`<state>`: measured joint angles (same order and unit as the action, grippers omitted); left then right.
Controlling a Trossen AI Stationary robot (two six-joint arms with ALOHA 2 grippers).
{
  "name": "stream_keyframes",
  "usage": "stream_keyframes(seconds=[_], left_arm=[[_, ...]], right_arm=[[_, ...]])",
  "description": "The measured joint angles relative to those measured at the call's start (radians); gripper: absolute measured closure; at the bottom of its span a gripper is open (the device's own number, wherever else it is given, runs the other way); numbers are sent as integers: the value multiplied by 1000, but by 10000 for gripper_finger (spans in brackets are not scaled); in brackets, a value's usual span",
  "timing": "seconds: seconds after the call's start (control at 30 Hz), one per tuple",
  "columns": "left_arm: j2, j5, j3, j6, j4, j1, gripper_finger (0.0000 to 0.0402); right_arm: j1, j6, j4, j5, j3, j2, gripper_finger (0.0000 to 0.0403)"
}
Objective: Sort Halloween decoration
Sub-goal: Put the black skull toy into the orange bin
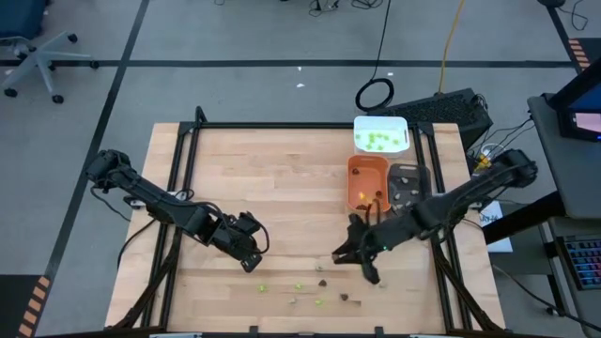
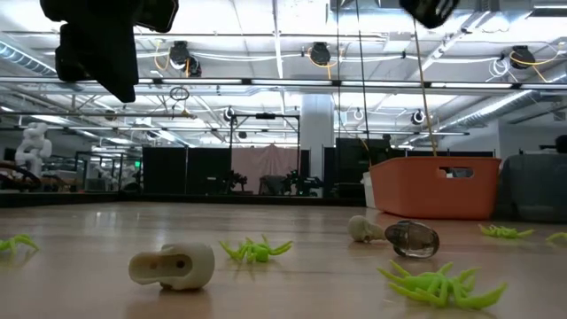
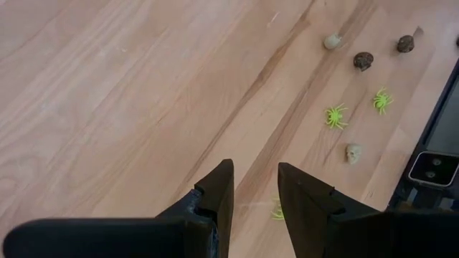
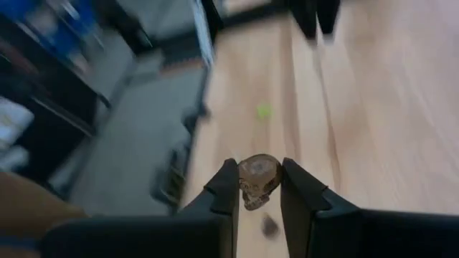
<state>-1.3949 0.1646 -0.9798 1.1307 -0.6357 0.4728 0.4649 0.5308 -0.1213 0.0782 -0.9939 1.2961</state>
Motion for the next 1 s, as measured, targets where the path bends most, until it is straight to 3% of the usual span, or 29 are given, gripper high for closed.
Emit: stream_keyframes(seconds=[0.43,1.0], left_arm=[[0,-5,0,96,102,0,292],[0,-21,0,148,208,0,292]], right_arm=[[-25,-96,243,26,0,-230,360],[-27,-308,274,29,-1,-361,358]])
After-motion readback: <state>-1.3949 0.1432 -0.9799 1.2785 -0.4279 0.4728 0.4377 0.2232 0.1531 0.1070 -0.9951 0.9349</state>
